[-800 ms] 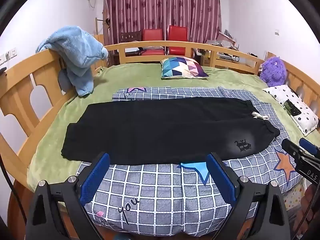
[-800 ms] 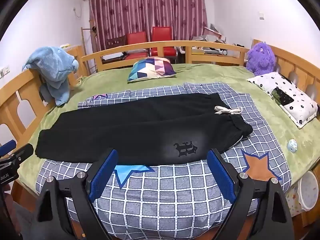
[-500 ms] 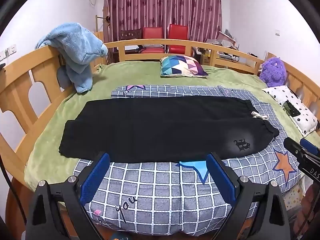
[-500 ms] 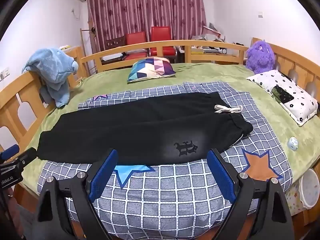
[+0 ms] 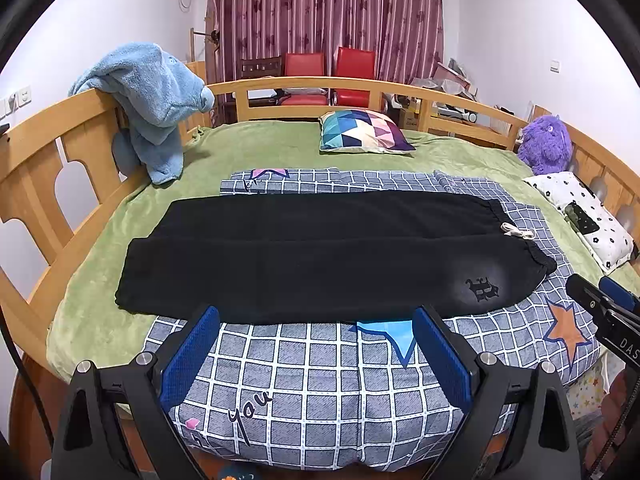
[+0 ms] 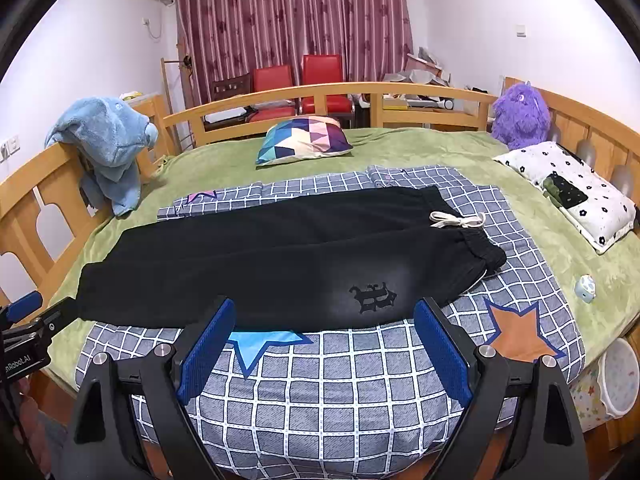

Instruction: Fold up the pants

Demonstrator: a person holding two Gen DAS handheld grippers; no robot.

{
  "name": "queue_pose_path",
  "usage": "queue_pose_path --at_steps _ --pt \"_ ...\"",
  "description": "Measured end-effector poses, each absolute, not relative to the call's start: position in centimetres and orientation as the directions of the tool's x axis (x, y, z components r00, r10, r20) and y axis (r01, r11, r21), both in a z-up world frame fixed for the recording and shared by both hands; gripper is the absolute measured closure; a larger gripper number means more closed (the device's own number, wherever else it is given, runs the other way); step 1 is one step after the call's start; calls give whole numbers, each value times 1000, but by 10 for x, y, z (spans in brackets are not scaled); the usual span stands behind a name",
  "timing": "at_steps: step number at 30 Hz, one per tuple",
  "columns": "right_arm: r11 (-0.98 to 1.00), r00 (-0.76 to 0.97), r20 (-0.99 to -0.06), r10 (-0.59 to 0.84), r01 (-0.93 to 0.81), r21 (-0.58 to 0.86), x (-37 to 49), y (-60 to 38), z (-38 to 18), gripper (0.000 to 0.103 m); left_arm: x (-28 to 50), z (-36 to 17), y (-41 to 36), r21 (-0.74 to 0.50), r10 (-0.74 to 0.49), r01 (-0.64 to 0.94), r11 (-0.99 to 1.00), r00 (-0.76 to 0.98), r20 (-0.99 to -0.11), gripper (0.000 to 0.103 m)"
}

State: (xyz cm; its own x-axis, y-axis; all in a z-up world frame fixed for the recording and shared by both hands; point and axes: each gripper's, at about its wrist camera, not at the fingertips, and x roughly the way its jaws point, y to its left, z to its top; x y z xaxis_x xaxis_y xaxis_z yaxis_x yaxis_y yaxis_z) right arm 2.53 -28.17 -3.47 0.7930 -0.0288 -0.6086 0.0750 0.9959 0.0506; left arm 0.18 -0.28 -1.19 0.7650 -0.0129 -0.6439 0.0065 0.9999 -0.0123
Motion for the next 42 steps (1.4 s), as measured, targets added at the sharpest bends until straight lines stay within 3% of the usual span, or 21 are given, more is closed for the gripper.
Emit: queue_pose_path --at_steps 42 --pt "996 785 -619 -25 73 52 26 -285 -37 13 -1 -12 -4 -40 -41 21 999 756 -654 5"
